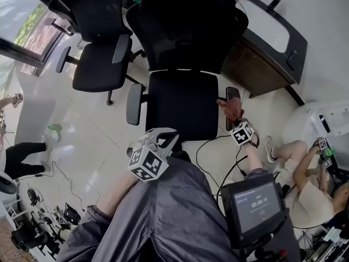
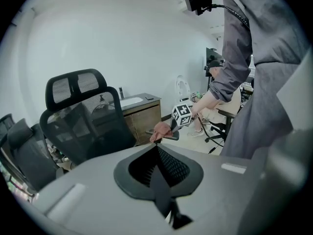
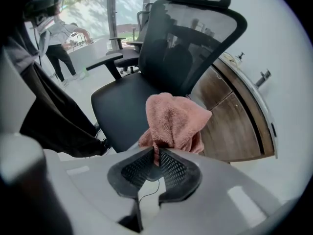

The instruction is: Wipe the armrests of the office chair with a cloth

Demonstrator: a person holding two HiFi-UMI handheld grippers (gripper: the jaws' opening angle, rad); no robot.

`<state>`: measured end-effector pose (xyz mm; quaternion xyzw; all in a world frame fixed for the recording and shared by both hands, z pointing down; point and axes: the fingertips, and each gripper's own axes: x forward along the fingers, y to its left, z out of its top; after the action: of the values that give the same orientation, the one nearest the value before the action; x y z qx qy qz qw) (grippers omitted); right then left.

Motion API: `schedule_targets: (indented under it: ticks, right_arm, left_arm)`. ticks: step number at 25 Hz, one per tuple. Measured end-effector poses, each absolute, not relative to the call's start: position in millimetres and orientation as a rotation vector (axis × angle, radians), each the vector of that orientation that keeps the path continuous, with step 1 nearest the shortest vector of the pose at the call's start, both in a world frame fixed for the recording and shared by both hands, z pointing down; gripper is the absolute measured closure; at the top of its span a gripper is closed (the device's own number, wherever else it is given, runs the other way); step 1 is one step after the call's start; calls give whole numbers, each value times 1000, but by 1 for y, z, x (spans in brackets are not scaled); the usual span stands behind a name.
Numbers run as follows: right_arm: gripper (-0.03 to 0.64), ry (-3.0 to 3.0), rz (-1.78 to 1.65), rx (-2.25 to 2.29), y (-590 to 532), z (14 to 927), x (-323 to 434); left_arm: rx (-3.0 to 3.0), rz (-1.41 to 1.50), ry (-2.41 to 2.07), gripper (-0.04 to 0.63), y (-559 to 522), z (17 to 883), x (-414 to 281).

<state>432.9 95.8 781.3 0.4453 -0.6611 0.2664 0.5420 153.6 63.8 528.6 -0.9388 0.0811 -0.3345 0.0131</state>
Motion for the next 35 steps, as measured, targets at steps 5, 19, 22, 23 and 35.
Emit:
schedule_targets:
  ticks: [5,19,22,23,35]
  right_arm:
    - [574,-1480,676,1177,101,781,448]
    - [602,-1612,701,1474,111,695,442]
    - [615,-1679,644,1512,102,658,421]
    - [615,-1706,609,1511,98,643,408]
    - [615,-1886,166,1423,41,495,238]
  left_arm:
    - [-2925,-1036,268,578,71,527,153]
    - [-2936,-956,291,578,71,515,158]
    - [-2947,-924,280,578,72,510,160]
    - [-2947,-920,270,578,72,509,160]
    - [-2999,-734,261,578,50,472,139]
